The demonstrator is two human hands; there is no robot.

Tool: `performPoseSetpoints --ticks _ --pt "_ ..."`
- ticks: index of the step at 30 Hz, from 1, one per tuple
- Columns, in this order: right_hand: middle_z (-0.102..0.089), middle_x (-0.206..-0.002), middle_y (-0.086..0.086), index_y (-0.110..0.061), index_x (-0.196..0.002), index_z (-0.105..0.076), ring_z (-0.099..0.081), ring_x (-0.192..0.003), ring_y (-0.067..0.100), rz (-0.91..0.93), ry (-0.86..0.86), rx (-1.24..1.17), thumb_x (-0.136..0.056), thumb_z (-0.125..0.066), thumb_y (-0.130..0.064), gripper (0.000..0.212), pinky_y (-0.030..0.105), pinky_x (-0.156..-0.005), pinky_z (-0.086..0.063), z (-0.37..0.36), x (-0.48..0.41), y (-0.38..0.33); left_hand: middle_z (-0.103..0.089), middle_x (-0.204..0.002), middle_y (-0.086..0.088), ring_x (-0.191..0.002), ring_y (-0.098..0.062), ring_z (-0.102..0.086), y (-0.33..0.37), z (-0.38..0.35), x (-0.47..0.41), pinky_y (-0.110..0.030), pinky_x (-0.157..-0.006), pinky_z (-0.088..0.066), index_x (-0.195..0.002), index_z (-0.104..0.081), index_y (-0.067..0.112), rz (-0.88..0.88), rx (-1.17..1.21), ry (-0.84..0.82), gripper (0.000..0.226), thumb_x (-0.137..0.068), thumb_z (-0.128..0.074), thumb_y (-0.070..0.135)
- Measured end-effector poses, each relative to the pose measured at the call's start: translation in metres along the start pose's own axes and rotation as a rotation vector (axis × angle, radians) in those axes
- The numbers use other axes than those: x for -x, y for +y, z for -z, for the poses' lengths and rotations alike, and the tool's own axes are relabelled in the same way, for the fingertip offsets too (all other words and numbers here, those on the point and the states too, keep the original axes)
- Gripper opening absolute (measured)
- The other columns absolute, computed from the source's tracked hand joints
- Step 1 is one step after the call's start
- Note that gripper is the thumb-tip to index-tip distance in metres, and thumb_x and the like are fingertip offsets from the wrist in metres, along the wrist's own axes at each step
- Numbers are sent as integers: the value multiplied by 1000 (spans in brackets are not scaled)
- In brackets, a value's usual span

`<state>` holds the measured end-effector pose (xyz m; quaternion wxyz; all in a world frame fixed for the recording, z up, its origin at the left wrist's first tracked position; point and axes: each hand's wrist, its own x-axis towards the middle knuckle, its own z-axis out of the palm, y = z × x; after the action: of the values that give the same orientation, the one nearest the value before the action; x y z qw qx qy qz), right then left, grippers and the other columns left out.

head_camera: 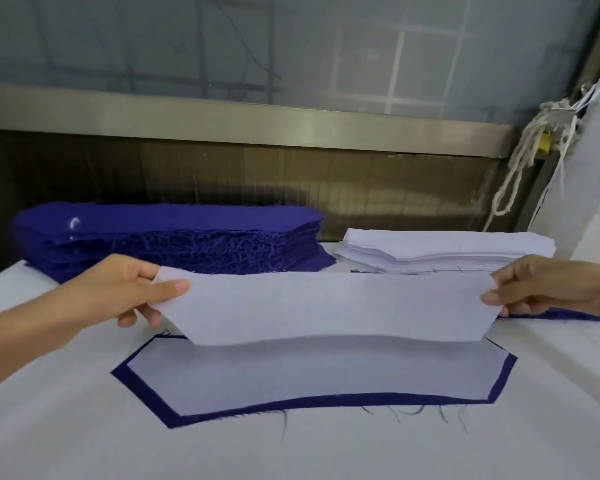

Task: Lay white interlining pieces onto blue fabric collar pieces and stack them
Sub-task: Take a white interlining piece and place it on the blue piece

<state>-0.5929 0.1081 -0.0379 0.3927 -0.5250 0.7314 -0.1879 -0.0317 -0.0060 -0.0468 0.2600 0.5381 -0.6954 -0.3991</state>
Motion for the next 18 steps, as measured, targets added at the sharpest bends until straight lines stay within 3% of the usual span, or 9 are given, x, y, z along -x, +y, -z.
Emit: performPoseSetpoints --ticks 3,8,11,15,18 --pt "-61 -71 18 6 -86 -73 -46 -54 12 14 -89 13 -60 -94 -46 62 18 -46 -35 -13 2 -1 -78 -81 -4 -54 -11 -66 -15 3 12 -18 -37 -37 -89 -81 32 23 -44 -34 36 -62 -75 55" --pt "-66 -80 19 3 -86 -74 -51 -59 12 35 -178 67 -72 -89 -40 48 19 -50 -39 -22 7 1 -70 -61 -15 -42 -19 -46 -25 0 22 -18 -39 -34 -94 -80 33 79 -83 -122 41 -68 -70 62" --pt "-71 -83 17 -1 -85 -74 -54 -59 11 37 -238 120 -78 -86 -41 43 20 -52 -40 -24 8 9 -67 -55 -15 -32 -15 -42 -24 -4 23 -17 -36 -29 -85 -81 28 95 -87 -142 36 -68 -71 58" --pt "-71 -75 14 -6 -78 -72 -52 -53 9 31 -287 136 -81 -85 -40 36 20 -50 -40 -23 7 17 -66 -52 -10 -33 -13 -50 -27 -11 27 -16 -35 -26 -64 -76 18 130 -92 -161 32 -68 -75 50" --pt "-71 -76 16 -2 -81 -71 -53 -54 10 42 -285 135 -81 -85 -40 40 20 -50 -41 -21 6 19 -69 -60 -14 -40 -18 -56 -30 -12 30 -17 -40 -28 -76 -76 10 159 -108 -152 50 -59 -77 56"
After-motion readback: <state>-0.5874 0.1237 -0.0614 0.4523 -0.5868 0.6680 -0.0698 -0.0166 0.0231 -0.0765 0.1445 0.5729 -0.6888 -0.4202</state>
